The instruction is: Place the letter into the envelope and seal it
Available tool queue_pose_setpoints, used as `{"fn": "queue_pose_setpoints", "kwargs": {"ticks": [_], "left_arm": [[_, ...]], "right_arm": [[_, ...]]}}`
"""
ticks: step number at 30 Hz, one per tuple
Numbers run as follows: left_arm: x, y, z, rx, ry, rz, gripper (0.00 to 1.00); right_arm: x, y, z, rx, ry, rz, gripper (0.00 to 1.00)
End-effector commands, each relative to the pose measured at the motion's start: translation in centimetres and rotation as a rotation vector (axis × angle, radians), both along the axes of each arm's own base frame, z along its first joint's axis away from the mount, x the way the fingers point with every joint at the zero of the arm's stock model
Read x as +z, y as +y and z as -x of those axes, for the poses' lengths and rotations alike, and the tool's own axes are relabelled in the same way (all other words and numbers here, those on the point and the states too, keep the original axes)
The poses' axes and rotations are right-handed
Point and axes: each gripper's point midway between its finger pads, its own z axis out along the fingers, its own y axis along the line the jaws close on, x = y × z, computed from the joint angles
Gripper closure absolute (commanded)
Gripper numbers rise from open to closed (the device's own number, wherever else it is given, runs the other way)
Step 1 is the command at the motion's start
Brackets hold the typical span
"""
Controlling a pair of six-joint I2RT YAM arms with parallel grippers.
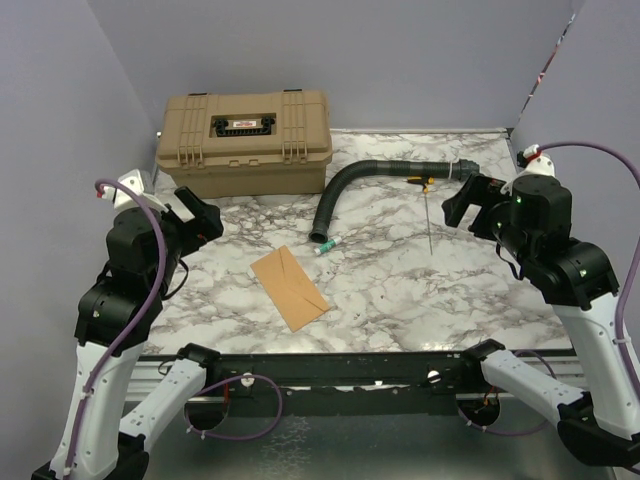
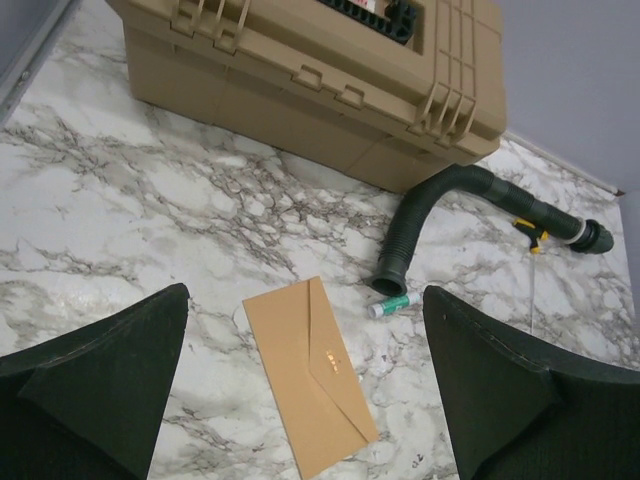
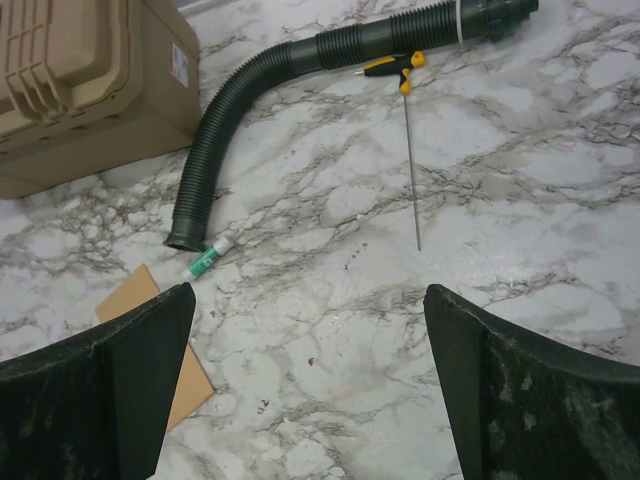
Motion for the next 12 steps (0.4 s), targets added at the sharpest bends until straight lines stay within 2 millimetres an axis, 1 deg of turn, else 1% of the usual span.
{"fn": "queue_pose_setpoints", "kwargs": {"ticks": [1,4,6,10,12], "left_arm": [[4.2,0.5,1.2,-0.019,-0.117,-0.014,0.01],[5.7,1.3,2.0,0.001,-0.155,-0.032,0.01],[6.2,1.6,2.5,0.005,-0.168,-0.048,0.01],[6.6,2.0,3.1,0.009,-0.173,-0.064,0.01],[6.6,2.2,3.3,0.013,-0.173,-0.068,0.01]], "right_arm": [[3.0,1.8,0.3,0.110,-0.081,-0.051,0.00],[4.0,3.0,0.7,0.185,-0.104,-0.069,0.00],[4.5,3.7,0.9,0.230,-0.111,-0.080,0.00],[4.9,4.8,1.2,0.305,-0.110,-0.085,0.00],[4.9,4.8,1.2,0.304,-0.106,-0.088,0.00]]}}
